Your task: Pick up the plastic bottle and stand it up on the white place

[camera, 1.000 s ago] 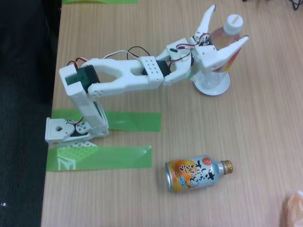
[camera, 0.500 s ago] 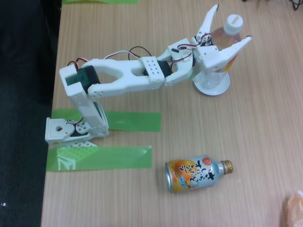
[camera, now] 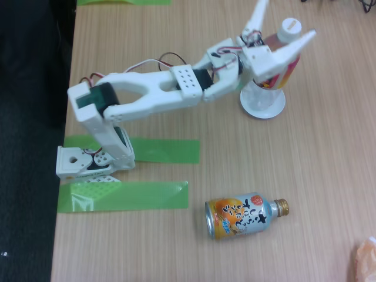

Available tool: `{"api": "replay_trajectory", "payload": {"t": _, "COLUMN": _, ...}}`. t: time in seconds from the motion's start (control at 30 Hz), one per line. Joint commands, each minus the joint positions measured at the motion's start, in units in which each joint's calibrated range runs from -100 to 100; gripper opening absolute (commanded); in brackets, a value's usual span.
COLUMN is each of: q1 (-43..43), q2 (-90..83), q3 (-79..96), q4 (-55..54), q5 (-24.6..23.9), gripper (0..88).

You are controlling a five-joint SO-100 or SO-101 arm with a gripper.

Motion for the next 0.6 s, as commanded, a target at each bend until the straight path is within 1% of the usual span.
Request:
{"api": "replay_trajectory", "payload": {"t": 0.0, "q1": -0.1, "q2": -6.2, "q3": -2.2, "q4": -0.2, "q5": 0.0, "gripper": 47.8}}
{"api": "replay_trajectory", "payload": {"t": 0.33, "q1": 0.7, "q2": -20.9, "q3": -5.7, "q4": 0.4, "q5": 0.2, "gripper": 47.7}}
{"api": "replay_trajectory", "payload": {"t": 0.57, "q1": 0.7, "q2": -32.0, "q3": -4.7, "q4": 5.7, "q5": 0.3, "gripper": 47.7}}
